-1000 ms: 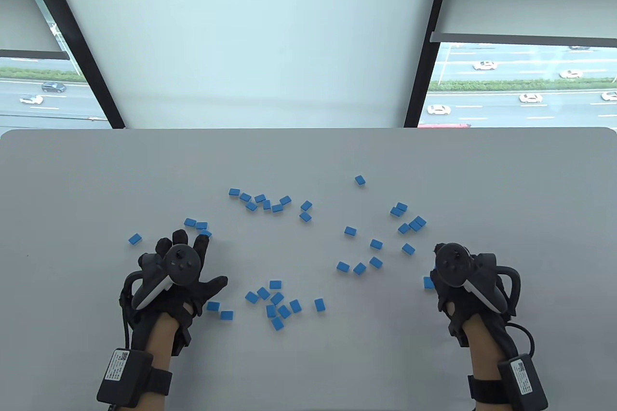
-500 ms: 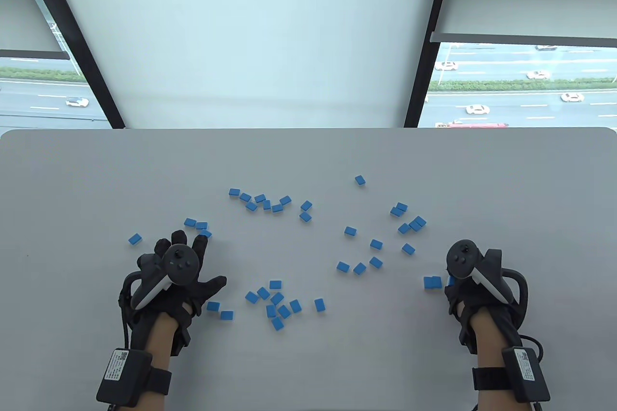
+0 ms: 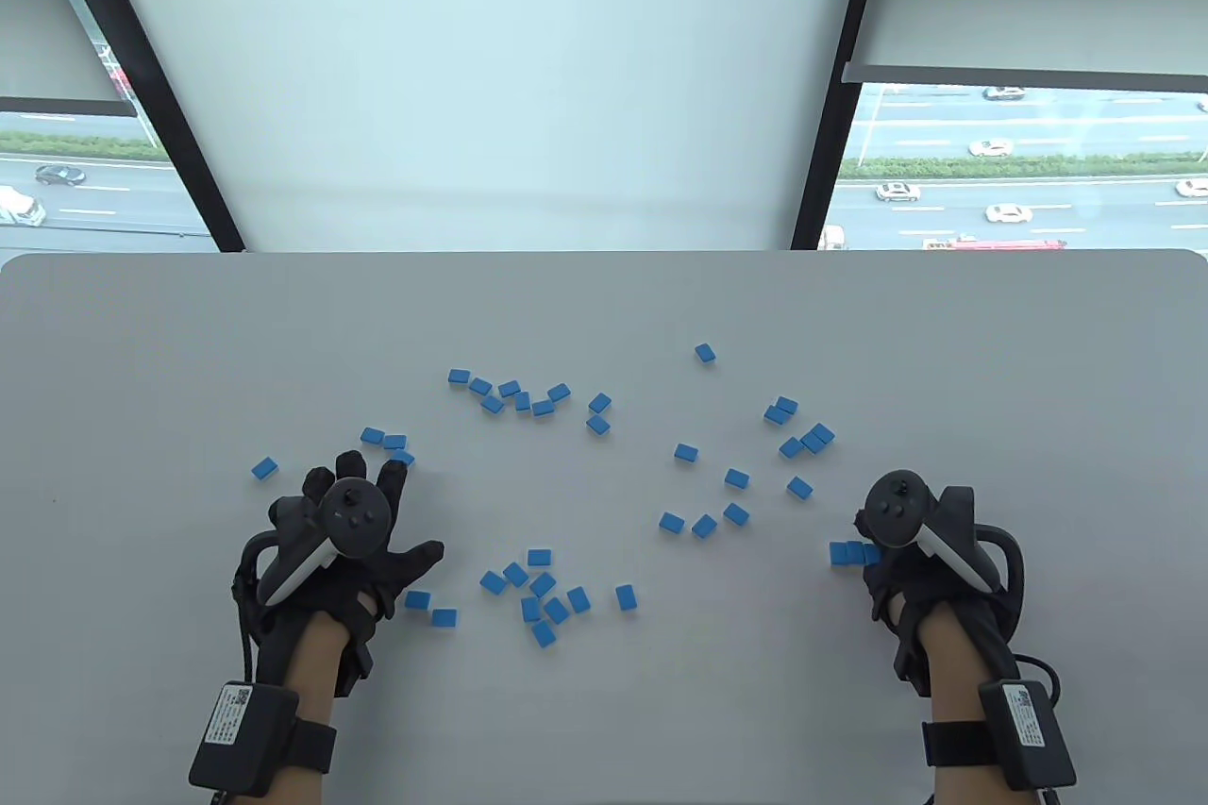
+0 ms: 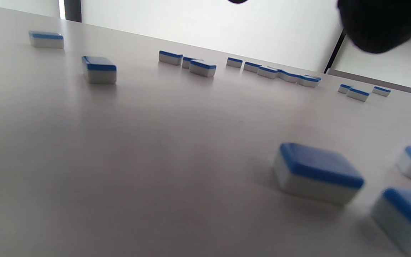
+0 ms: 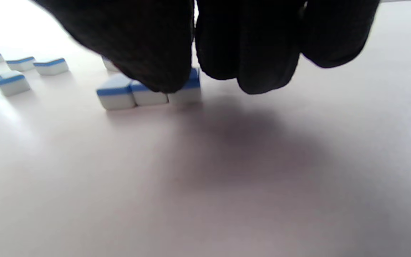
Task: Build mahjong tile wall
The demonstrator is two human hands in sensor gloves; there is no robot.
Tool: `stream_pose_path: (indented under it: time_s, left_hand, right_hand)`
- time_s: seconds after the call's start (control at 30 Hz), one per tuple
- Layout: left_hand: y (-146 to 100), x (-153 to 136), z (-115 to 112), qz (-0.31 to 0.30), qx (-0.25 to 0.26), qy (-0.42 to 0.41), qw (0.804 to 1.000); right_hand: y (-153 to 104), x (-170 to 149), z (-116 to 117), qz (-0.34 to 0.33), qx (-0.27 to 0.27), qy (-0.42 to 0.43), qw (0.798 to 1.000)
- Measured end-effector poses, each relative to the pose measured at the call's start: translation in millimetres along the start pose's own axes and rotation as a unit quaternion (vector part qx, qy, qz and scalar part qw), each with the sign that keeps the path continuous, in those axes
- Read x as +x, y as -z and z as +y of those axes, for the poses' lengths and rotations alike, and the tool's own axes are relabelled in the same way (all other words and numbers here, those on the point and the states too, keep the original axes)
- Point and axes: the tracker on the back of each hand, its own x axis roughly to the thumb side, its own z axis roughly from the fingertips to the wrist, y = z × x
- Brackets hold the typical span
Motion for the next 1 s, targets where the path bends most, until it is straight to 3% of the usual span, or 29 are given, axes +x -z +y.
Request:
stream_pose_path:
  time_s: [0.23,0.47,0.67,1.0]
  left_hand:
    - [0.2,2.7,3.0,-0.009,0.006,0.000,1.000]
    - [0.5,3.2,3.1,-0.012,0.004,0.000,1.000]
    - [0.8,2.0,3.9,-0.010,0.006,-0.003,1.000]
    - [0.6,0.5,3.7,-0.004,0.003,-0.003,1.000]
  right_hand:
    - [-2.1,38.3,-25.5,-0.058,-0.024,-0.029,0.998]
    - [37.4,80.0,-18.5,-0.081,-0.002,-0.097,0.992]
    - [63.3,86.4,-1.4,-0.063,0.014,-0.138,0.988]
    - [73.5,89.7,8.3,-0.060,0.015,-0.157,0.986]
